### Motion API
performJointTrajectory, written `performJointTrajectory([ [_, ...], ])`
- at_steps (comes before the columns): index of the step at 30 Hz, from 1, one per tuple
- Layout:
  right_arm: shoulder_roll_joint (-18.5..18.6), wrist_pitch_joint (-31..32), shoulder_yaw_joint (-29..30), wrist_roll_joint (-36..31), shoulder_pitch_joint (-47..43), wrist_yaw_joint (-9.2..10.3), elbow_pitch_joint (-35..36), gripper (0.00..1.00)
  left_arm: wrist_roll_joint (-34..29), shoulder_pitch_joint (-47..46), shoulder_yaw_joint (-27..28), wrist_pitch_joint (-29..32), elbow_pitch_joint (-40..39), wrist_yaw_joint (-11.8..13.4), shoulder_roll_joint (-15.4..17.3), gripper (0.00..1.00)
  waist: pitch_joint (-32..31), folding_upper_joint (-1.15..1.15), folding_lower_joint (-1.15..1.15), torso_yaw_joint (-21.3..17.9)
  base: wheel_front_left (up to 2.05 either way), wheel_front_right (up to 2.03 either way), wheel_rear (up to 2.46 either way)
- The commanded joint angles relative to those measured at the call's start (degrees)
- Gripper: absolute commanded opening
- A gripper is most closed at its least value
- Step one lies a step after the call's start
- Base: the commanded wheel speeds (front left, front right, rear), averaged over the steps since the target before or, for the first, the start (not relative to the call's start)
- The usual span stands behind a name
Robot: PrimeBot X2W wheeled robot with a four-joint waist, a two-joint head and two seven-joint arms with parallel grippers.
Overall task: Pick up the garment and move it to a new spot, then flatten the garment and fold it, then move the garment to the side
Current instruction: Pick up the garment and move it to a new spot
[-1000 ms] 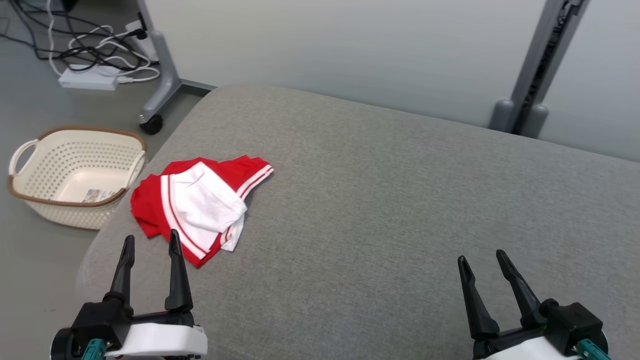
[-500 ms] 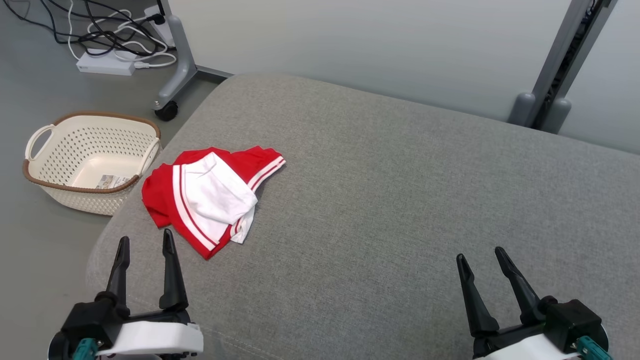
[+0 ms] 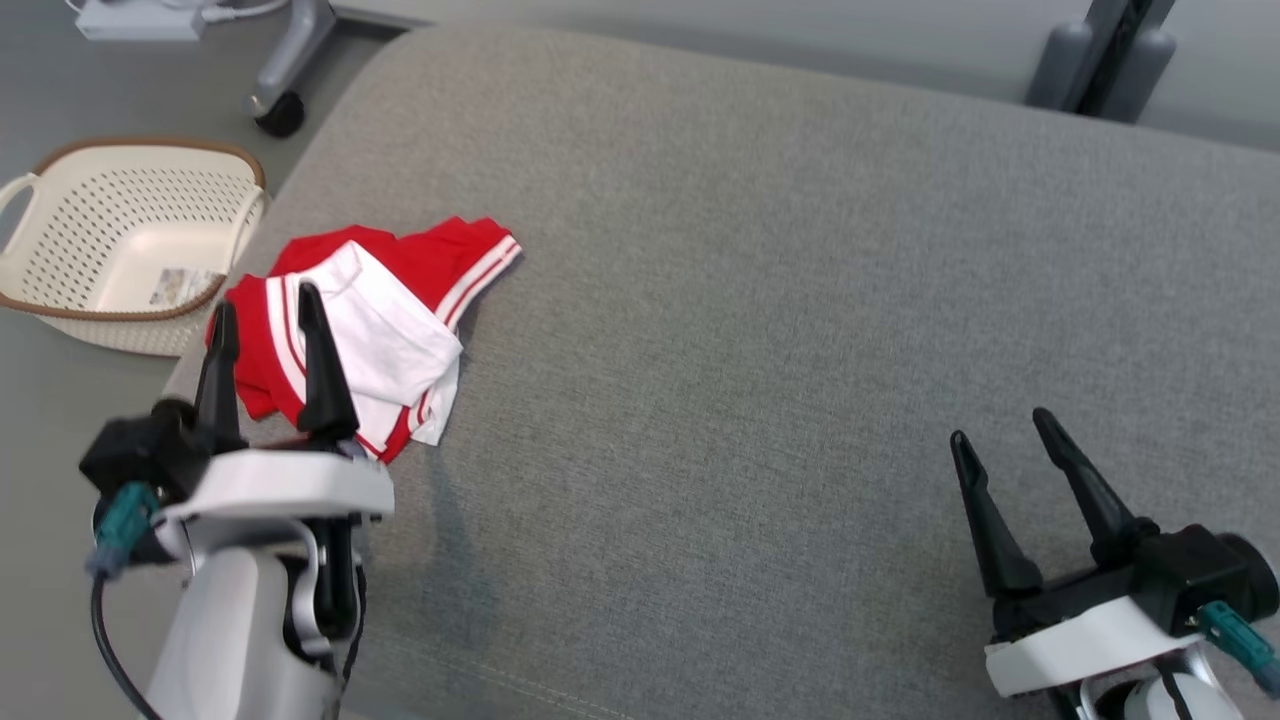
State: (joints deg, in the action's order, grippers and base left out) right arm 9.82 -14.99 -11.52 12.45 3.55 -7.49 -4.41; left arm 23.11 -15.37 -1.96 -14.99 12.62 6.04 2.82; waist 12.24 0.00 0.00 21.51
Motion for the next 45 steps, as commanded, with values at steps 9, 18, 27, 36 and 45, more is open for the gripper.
performJointTrajectory([
  [9, 5.2, -0.3, -0.9, -1.3, 5.5, -0.02, 0.5, 1.00, 0.4, -15.4, 1.4, -0.2, 14.4, -1.4, 0.2, 1.00, 8.6, 0.00, 0.00, -1.8, 0.00, 0.00, 0.00],
  [18, 6.0, -0.3, -1.1, -1.5, 7.4, -0.02, 0.4, 1.00, 3.4, -28.6, 2.2, 5.1, 38.2, 1.0, 1.2, 1.00, 10.8, 0.00, 0.00, -2.5, 0.00, 0.00, 0.00],
  [27, 5.6, -0.3, -2.4, -0.2, 8.5, -0.02, -0.1, 1.00, 2.6, -34.2, -0.7, 14.7, 51.6, -0.2, 3.1, 1.00, 12.1, 0.00, 0.00, -3.8, 0.00, 0.00, 0.00],
  [36, 5.6, -0.3, -2.4, 0.2, 8.6, -0.02, 0.1, 1.00, 2.1, -32.9, -2.2, 13.1, 56.9, -2.0, 3.6, 0.00, 12.2, 0.00, 0.00, -5.1, 0.00, 0.00, 0.00],
  [45, 4.8, -0.3, -2.8, 0.8, 7.9, -0.02, -0.6, 1.00, 1.2, -30.3, -1.1, -0.1, 50.2, -3.9, 6.0, 0.00, 9.4, 0.00, 0.00, -5.6, 0.00, 0.00, 0.00],
])
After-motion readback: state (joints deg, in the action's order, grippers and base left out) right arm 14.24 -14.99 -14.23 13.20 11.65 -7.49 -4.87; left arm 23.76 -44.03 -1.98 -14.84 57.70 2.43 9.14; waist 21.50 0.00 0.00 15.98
